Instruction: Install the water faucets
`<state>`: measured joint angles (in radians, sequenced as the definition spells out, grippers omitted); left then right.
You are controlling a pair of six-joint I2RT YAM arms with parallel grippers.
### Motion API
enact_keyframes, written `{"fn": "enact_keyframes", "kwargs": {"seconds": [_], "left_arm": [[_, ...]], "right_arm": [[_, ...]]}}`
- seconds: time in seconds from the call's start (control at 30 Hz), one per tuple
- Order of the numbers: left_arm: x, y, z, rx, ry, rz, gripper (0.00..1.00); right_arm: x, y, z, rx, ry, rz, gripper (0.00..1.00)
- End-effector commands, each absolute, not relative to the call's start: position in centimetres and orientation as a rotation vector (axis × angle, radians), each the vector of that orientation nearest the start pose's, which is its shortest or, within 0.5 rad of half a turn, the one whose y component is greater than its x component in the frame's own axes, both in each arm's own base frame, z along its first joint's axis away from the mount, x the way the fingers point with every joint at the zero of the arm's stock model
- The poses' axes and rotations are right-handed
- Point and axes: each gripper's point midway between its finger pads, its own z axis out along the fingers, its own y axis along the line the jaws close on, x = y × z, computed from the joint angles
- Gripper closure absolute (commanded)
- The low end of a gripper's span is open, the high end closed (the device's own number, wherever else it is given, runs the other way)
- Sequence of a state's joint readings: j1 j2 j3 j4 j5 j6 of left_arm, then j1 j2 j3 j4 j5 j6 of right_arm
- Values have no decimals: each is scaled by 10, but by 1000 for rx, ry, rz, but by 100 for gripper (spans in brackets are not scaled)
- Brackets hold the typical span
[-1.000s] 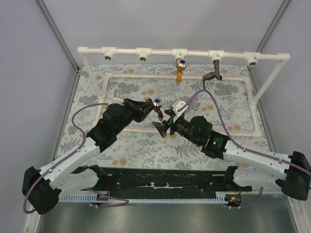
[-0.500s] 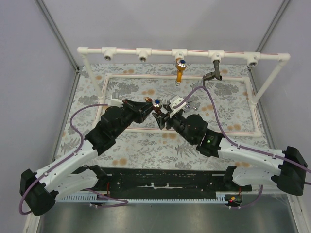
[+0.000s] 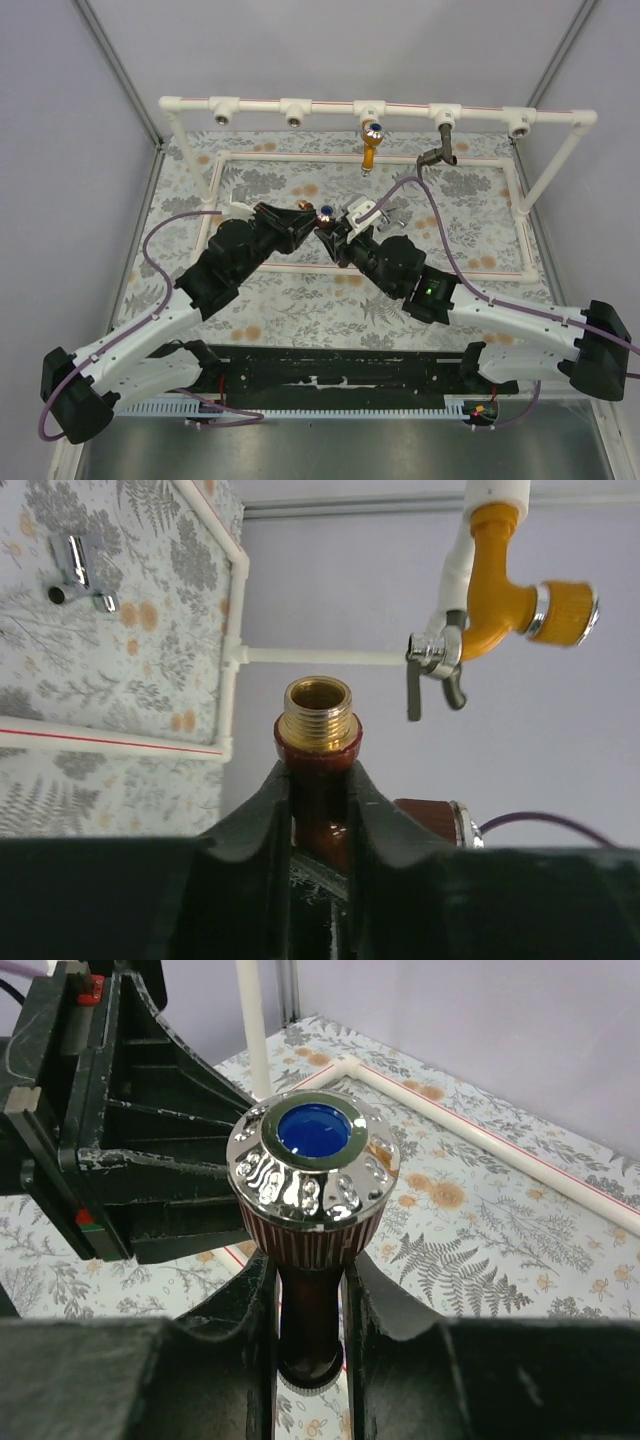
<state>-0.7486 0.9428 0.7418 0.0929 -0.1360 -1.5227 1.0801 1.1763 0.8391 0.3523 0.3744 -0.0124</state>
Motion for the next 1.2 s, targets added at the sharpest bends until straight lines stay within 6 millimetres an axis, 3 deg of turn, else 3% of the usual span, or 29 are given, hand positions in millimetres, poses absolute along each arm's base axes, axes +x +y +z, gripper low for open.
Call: {"fn": "enact_keyframes", "kwargs": {"seconds": [0.0, 0.1, 0.23, 0.33, 0.4, 0.67, 0.8, 0.93, 1.17], "left_arm": [[248, -245, 365, -566, 1612, -1449, 61], [236, -230, 376, -195, 1639, -1157, 31], [208, -229, 391, 461, 1609, -857, 8], [186, -235, 383, 871, 1587, -760, 3], [171, -237, 381, 1076, 1523, -745, 9], [157, -242, 381, 1366, 1253, -656, 11], [158, -250, 385, 1398, 1179, -660, 11], [147, -262, 384, 1478, 1078, -725, 19], [151, -272, 366, 1523, 1115, -770, 23]], "right_arm": [[252, 304, 324, -487, 1481, 523, 100], [249, 288, 330, -499, 1503, 565, 100], [233, 274, 344, -596, 1498, 655, 100], [210, 267, 352, -711, 1490, 741, 100], [197, 265, 358, -785, 1487, 768, 100], [157, 276, 376, -1005, 1463, 913, 100], [148, 285, 382, -1063, 1443, 972, 100], [144, 292, 384, -1104, 1429, 1014, 100], [145, 298, 387, -1103, 1411, 1034, 100]]}}
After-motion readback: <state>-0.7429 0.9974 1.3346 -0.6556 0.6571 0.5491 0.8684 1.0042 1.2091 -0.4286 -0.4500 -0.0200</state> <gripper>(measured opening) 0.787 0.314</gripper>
